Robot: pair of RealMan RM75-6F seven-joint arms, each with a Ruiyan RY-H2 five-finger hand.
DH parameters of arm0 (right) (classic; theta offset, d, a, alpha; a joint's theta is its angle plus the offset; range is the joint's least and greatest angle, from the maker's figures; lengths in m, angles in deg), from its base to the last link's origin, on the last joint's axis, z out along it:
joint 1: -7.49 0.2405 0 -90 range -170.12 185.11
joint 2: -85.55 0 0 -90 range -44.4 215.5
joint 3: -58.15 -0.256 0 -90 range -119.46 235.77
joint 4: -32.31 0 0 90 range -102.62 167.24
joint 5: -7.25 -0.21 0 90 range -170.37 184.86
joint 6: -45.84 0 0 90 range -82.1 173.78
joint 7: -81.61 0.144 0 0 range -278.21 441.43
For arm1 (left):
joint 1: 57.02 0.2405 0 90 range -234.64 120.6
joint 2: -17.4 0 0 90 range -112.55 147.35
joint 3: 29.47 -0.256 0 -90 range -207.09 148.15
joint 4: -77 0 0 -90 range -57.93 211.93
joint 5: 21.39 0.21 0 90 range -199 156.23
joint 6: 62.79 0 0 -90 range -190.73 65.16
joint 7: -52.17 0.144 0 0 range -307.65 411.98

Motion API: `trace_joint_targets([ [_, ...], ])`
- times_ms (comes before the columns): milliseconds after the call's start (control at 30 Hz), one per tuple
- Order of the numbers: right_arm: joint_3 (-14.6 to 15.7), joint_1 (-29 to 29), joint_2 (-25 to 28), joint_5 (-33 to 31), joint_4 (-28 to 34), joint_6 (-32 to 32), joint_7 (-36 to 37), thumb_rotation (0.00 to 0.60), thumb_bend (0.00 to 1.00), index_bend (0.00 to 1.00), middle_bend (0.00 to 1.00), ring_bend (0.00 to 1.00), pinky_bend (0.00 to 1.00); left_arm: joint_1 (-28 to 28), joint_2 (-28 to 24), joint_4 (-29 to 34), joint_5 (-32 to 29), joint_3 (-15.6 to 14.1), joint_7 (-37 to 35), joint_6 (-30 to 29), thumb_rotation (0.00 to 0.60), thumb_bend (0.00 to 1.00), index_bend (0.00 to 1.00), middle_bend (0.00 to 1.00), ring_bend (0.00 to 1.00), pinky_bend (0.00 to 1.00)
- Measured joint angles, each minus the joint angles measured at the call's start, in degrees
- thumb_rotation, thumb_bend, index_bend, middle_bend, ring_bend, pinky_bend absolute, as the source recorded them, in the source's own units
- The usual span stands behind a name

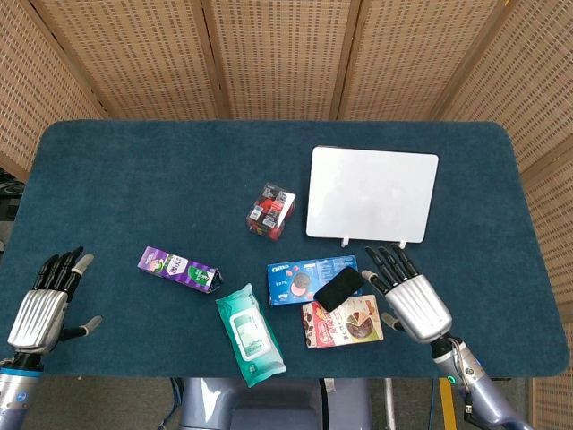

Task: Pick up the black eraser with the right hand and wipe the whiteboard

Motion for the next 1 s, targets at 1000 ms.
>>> trace_joint_targets([
  [1000, -3.6, 7.6, -5.2, -11.9, 2.1, -12.0, -15.5, 0.600, 0.00, 0.29, 0.00, 0.00, 0.00, -0.3, 0.3, -0.4, -0.9, 0.1, 0.1, 0.9, 0.600, 0.18, 0.00, 0.00, 0.00, 0.00],
])
